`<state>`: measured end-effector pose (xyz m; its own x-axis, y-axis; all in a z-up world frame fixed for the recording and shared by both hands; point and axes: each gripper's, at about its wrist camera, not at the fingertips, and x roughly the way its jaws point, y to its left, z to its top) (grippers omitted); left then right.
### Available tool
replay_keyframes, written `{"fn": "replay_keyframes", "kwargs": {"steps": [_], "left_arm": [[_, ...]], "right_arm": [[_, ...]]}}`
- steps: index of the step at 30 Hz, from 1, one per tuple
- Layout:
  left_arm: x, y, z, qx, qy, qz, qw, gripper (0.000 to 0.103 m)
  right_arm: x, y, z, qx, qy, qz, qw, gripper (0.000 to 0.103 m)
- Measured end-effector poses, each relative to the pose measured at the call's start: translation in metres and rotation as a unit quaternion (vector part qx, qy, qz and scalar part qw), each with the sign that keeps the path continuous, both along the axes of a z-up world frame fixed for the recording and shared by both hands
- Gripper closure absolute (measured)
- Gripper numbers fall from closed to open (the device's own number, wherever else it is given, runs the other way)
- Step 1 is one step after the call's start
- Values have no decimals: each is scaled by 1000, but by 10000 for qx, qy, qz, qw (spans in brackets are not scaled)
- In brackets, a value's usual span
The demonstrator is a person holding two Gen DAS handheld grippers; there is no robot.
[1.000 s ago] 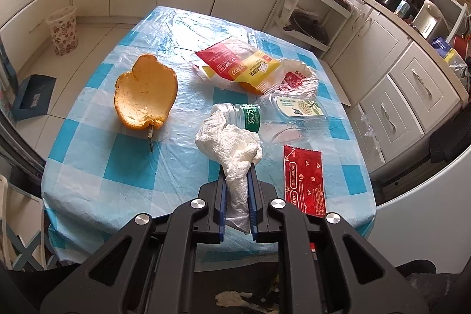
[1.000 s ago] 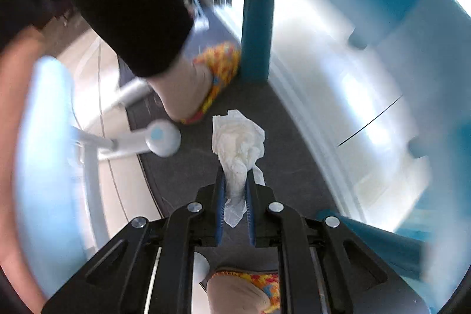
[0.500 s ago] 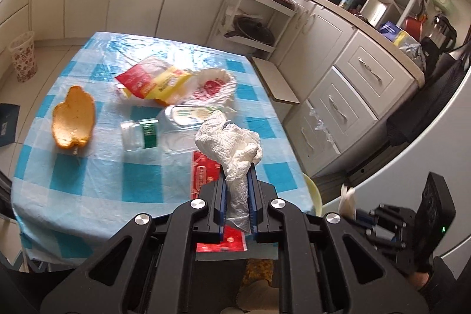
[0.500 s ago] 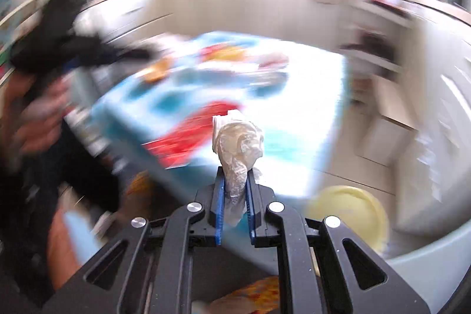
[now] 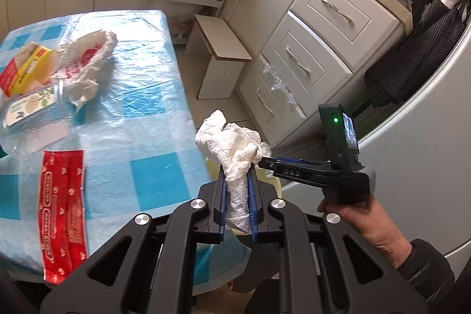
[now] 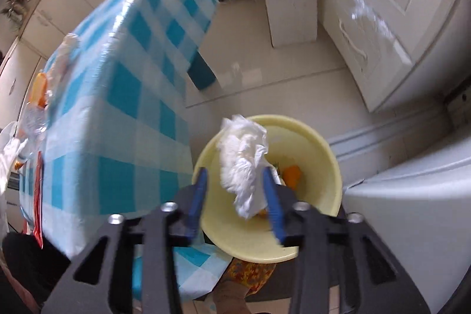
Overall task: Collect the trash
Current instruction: 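Carry both tissues over the yellow bin and open both tools to drop them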
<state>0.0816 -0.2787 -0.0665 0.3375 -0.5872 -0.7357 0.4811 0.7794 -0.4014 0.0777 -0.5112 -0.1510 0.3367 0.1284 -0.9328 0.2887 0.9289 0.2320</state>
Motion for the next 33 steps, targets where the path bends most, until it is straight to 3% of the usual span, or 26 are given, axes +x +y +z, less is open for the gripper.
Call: {"fn": "replay_keyframes", "kwargs": {"steps": [5, 11, 13, 16, 18, 23, 33], "left_arm": [[-3, -36, -29, 235, 168, -212, 9994, 91], [5, -104, -71, 807, 287, -344, 9957, 90], [10, -123, -80, 946, 363, -336, 9943, 79], [6, -127, -69, 747, 348, -299, 9961, 63], [-1, -123, -52, 705, 62, -262, 9971, 57], [-3, -96, -37, 657, -98, -40, 9978, 51], [-18, -40, -19, 460, -103, 292, 9985, 49]], "right_arm": [[-11, -12, 21, -415, -548, -508, 9963, 44], [-31, -28, 86, -560, -2133, -1171, 9683, 38], [-34, -24, 103, -673, -2521, -1179, 9581, 36], [-37, -17, 122, -894, -2975, -1169, 9433, 34], [-38, -12, 131, -1000, -3175, -1136, 9361, 32], [-39, -6, 151, -957, -3562, -1195, 9218, 27], [-23, 21, 150, -1032, -3408, -730, 9316, 26]]}}
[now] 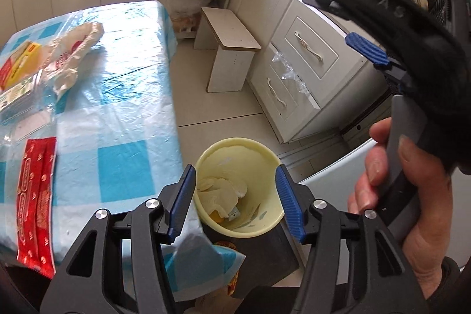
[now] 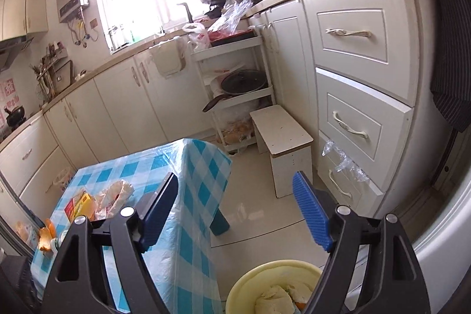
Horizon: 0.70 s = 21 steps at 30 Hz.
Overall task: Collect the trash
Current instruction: 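Carry both tissues over the yellow bin and open both tools to drop them, then move both open tools from the bin back over the table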
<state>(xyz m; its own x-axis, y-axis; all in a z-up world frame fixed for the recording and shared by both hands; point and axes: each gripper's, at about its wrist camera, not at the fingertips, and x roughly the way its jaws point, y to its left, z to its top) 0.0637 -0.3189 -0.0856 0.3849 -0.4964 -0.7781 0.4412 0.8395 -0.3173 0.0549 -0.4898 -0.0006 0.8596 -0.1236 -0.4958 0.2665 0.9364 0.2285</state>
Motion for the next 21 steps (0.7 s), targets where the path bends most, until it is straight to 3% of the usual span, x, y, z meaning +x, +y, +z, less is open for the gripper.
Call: {"fn": "replay_keyframes", "kwargs": {"steps": [21], "left_arm": [[-8, 45, 14, -63, -74, 312, 9995, 44]], "right_arm": [[20, 32, -11, -108, 322, 611, 9976, 23]]}}
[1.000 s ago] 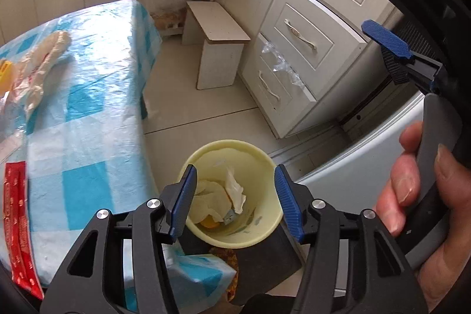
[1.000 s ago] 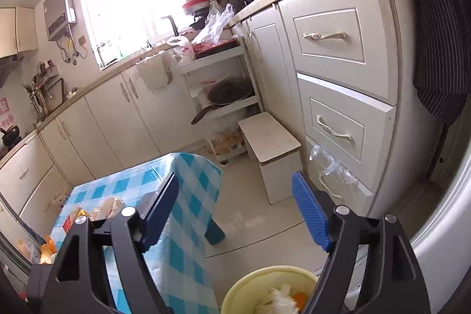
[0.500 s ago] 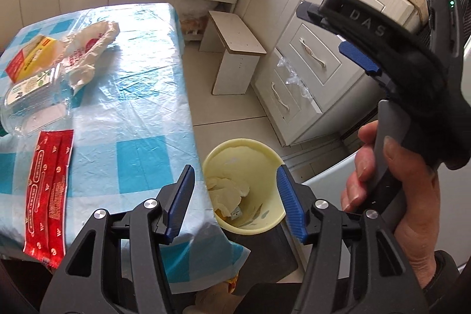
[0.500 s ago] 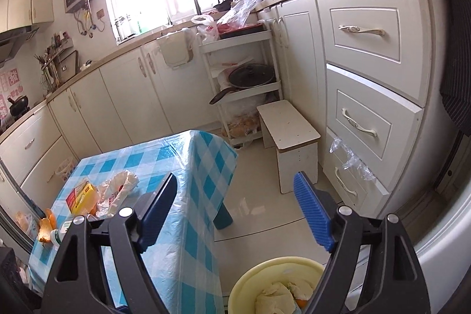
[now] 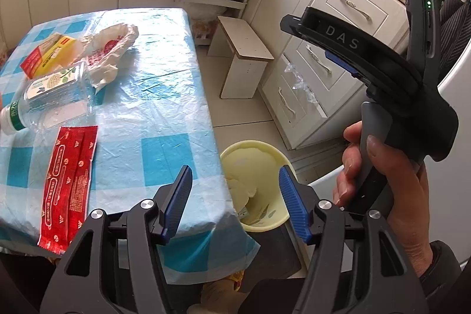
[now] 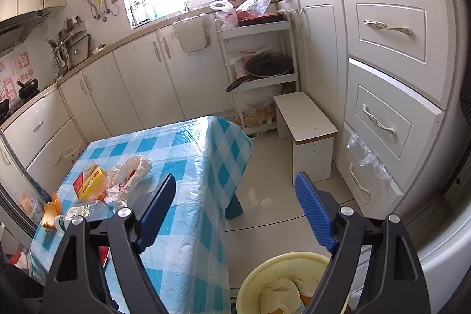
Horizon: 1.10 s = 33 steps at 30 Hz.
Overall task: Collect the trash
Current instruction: 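Move both open tools from the bin back over the table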
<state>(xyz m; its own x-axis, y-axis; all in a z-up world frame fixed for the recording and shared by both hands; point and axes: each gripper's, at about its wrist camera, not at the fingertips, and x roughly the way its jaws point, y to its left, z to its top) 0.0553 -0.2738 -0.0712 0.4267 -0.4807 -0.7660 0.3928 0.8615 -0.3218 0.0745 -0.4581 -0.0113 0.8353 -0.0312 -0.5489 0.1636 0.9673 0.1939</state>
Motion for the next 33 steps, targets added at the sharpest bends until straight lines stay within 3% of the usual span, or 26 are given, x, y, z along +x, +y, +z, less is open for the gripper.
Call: {"fn": "replay_keyframes", "kwargs": {"steps": [33], "left_arm": [[3, 28, -6, 20, 147, 205, 9997, 44]], "right_arm": [[12, 35, -4, -305, 154, 509, 9981, 22]]}}
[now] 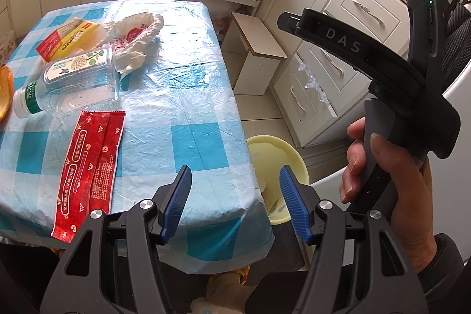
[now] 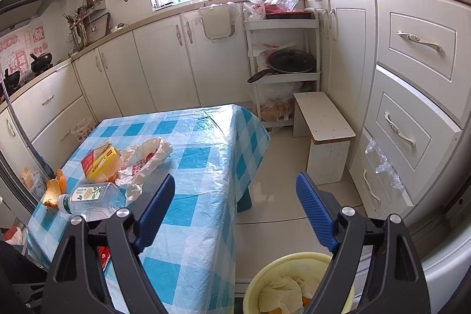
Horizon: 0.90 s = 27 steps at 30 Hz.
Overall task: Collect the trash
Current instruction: 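Move both open tools from the bin back over the table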
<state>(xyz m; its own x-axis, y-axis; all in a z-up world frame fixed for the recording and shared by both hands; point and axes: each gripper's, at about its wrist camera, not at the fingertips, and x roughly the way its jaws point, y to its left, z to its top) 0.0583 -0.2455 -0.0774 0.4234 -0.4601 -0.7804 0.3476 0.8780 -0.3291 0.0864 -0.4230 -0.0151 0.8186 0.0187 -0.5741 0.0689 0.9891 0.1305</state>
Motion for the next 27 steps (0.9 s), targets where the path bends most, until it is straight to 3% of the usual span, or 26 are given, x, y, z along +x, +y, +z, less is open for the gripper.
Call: {"fn": "replay_keyframes", "kwargs": {"steps": [20, 23, 27], "left_arm": [[-1, 12, 4, 6, -40, 28, 10000, 44], [-4, 29, 12, 45, -106, 81, 9999, 44], [1, 88, 25, 216, -360, 511, 9978, 43]], "right_arm": [[3, 8, -2, -61, 32, 126, 9999, 22], [2, 12, -2, -4, 81, 211, 9997, 22], [-3, 30, 0, 161, 129, 536, 9983, 17]]}}
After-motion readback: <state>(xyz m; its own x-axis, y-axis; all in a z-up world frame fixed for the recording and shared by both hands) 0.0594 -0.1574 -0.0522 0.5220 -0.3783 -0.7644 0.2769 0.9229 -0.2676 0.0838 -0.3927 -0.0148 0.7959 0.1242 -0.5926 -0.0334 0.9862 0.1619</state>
